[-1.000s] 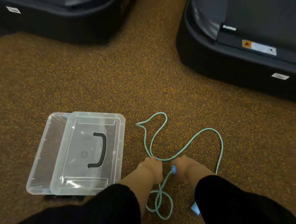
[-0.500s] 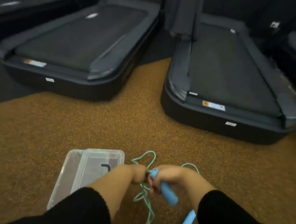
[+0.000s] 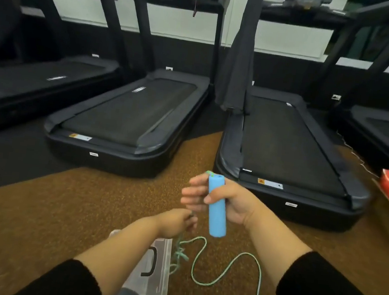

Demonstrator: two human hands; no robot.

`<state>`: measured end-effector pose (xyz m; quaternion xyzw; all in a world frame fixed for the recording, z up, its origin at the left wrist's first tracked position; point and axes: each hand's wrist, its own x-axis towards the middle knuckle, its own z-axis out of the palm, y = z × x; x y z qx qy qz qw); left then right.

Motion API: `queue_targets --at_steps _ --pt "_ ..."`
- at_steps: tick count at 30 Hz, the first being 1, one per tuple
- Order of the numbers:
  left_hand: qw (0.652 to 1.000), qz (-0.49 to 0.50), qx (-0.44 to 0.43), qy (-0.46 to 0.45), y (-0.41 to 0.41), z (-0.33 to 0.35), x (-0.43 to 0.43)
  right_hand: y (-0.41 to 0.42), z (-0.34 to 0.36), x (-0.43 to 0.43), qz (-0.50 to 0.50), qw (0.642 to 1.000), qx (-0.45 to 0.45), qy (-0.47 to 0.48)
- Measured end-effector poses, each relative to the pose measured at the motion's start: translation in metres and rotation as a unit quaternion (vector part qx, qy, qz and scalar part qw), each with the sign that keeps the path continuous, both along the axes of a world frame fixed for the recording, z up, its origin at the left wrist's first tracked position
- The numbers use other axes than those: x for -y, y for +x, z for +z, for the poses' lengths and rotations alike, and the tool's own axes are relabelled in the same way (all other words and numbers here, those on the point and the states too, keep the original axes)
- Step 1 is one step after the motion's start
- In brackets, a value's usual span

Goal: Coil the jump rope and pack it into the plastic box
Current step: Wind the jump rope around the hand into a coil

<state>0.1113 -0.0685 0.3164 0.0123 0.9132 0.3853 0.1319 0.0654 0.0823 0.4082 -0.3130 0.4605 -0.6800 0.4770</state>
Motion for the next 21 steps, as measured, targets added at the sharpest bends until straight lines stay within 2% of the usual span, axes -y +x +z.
queue_targets --at_steps 7,12,14,16,18,21 --pt "0.996 0.036 -0.082 0.018 0.018 0.04 -0.021 0.009 0.055 0.0 -0.074 0.994 -0.057 -0.053" --pt "0.99 0.002 -0.13 -0.052 0.034 0.072 -0.026 0.007 0.073 0.003 -0.179 0.979 -0.079 -0.061" --pt "0.982 0.001 -0.163 -0.093 0.041 0.083 -0.027 0.005 0.072 0.004 -0.175 0.98 -0.067 -0.06" --pt "0.978 0.007 -0.174 -0.111 0.046 0.09 -0.026 0.004 0.069 0.004 -0.169 0.98 -0.106 -0.021" --pt "0.989 0.019 -0.14 -0.033 0.046 0.095 -0.023 0.003 0.064 0.005 -0.175 0.974 -0.146 0.01" --pt "0.977 0.074 -0.081 0.184 0.039 0.101 -0.016 0.007 0.062 0.01 -0.175 0.978 -0.115 0.01"
